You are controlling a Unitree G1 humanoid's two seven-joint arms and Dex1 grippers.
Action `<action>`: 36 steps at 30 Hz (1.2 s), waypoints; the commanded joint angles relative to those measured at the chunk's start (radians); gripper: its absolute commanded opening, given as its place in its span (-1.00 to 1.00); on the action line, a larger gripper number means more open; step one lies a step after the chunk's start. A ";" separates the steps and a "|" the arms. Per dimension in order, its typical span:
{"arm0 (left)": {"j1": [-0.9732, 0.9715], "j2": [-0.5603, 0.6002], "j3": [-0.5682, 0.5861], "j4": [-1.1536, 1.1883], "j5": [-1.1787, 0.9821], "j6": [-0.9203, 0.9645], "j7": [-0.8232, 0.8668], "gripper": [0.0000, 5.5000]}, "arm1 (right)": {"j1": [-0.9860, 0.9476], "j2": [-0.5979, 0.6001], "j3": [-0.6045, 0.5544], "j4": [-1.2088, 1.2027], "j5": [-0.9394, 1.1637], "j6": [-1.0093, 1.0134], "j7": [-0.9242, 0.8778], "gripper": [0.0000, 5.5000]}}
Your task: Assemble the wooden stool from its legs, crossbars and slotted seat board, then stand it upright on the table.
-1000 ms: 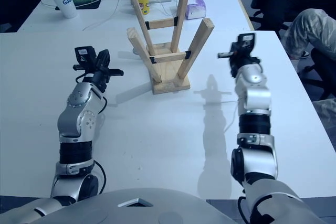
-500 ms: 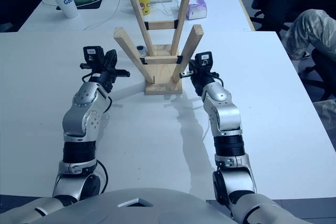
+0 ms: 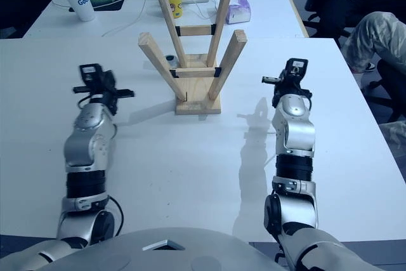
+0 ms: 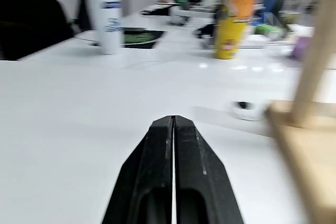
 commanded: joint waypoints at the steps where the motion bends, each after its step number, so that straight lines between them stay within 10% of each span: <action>1: -0.050 -0.123 -0.188 -0.082 -0.041 0.092 -0.067 -0.99 | 0.018 0.045 0.249 -0.263 0.084 0.066 0.194 -1.00; 19: 0.070 0.092 0.035 0.029 0.050 0.027 -0.050 -0.99 | 0.007 -0.148 0.101 -0.086 -0.083 0.170 0.080 -1.00; 30: -0.602 0.172 0.259 -0.198 -0.210 0.019 -0.044 -0.99 | -0.583 -0.121 -0.113 -0.187 0.127 -0.082 0.052 -1.00; 36: -0.505 0.062 0.191 -0.219 -0.293 0.176 0.011 -0.99 | -0.394 -0.065 -0.003 -0.259 0.222 0.071 0.115 -1.00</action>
